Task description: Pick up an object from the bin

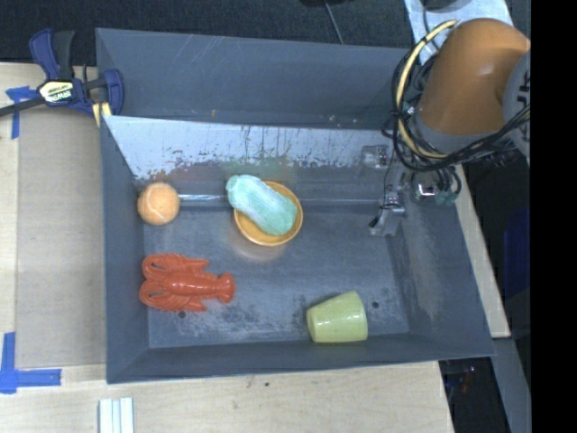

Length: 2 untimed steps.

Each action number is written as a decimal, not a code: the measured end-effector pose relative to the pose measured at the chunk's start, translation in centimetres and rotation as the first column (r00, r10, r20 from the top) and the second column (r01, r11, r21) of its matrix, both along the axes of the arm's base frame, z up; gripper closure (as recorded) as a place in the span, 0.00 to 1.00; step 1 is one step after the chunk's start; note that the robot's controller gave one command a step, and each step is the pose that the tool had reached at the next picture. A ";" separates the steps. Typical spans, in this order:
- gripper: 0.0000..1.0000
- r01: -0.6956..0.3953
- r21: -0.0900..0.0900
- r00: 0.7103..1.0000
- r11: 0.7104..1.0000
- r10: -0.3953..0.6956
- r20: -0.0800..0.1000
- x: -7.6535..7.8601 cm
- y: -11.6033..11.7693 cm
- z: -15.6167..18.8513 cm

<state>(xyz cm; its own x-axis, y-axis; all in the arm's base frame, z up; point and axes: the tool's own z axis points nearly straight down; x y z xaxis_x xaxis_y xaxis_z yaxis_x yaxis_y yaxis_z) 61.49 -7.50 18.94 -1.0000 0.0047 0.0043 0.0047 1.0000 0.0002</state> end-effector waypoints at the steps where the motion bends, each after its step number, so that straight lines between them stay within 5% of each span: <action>1: 0.00 -0.003 -0.001 1.000 1.000 0.003 0.009 0.2 0.0 0.5; 2: 0.00 -0.229 0.002 0.973 0.973 0.229 0.001 -10.1 5.7 -3.0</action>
Offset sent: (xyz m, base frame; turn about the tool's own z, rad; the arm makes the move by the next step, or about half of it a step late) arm -0.0985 0.0556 -0.0294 -0.2306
